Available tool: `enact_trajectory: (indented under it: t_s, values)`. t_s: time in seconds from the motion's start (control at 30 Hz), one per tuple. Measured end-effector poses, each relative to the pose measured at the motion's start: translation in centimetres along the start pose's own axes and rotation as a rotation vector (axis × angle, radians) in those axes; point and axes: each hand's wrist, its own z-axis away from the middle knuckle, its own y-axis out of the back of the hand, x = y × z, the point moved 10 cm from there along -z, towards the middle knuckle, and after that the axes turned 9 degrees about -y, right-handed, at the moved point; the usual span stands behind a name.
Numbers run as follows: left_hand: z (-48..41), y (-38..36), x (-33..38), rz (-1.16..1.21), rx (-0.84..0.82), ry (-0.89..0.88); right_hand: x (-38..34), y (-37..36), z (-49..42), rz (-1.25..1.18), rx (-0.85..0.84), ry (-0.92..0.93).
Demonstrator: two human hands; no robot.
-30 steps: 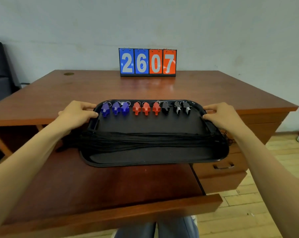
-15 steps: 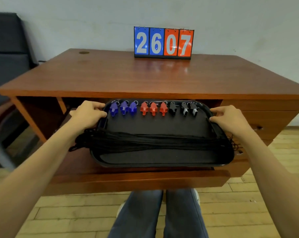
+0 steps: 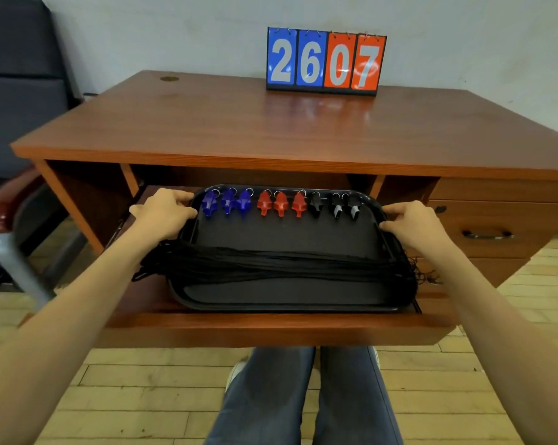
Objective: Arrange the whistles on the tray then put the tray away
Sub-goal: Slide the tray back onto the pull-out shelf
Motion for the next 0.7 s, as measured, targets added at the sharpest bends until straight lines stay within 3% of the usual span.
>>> enact_trajectory:
  t_s: [0.7]
  values:
    - [-2.2, -1.9, -3.9, -0.166, -0.066, 0.061, -0.6, -2.8, -0.5, 0.093, -0.026, -0.043]
